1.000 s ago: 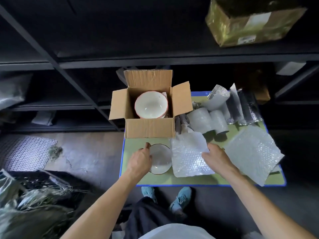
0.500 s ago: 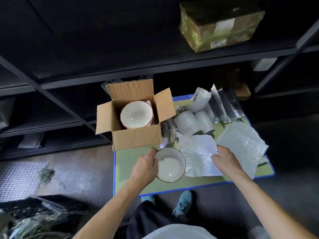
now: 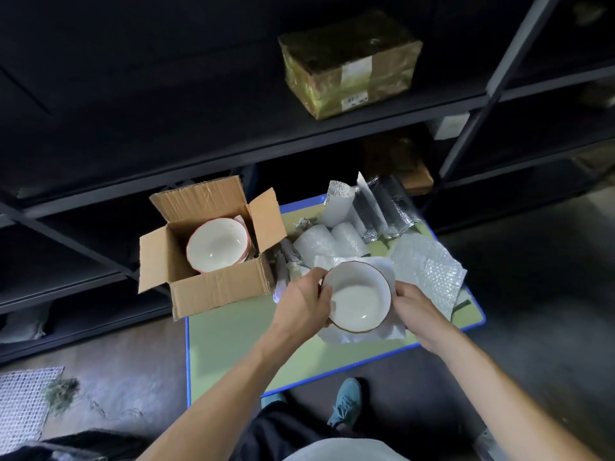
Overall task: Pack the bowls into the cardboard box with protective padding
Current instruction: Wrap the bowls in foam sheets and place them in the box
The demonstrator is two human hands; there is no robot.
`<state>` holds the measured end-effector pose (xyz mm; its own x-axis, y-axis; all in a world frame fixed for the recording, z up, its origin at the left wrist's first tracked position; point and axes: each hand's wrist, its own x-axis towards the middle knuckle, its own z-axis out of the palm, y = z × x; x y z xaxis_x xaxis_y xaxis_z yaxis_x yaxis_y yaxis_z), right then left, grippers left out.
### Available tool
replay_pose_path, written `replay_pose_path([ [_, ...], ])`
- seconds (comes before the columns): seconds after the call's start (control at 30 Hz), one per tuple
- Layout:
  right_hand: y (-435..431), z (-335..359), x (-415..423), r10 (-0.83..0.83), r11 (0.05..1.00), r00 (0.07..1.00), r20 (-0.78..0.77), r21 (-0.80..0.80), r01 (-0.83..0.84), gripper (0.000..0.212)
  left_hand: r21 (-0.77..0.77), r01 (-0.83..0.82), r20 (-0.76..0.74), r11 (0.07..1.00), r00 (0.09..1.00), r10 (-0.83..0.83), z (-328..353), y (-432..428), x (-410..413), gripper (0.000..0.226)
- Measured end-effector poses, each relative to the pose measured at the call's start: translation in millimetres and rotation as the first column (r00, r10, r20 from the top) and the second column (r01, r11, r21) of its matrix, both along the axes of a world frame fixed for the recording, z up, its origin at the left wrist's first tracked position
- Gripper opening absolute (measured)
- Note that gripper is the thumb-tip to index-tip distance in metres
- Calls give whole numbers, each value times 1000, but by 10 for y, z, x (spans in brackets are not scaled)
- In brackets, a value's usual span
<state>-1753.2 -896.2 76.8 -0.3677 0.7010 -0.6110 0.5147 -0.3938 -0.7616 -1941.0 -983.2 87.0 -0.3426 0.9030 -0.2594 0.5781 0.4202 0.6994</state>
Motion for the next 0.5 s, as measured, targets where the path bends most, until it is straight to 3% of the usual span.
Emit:
replay_pose_path([
  [0.13, 24, 38, 44, -74, 996, 993, -87, -64, 68, 20, 3, -17, 67, 1000, 998, 16, 85, 45, 86, 17],
  [0.27, 67, 19, 104, -113, 976, 964, -239, -210, 62, 38, -18, -58, 87, 998, 994, 59, 149, 54, 91, 19],
  [0.33, 70, 53, 118, -67, 977, 965, -252, -212, 13, 48, -26, -71, 104, 997, 992, 73, 166, 46, 80, 19],
  [0.4, 55, 122, 100, 10, 985, 974, -228, -165, -48, 36, -16, -78, 96, 997, 992, 80, 179, 39, 75, 17],
  [0.5, 35, 172, 66, -9, 994, 978, -208, -112, -14, 9, 28, -55, -55, 998, 997, 56, 137, 28, 47, 18],
])
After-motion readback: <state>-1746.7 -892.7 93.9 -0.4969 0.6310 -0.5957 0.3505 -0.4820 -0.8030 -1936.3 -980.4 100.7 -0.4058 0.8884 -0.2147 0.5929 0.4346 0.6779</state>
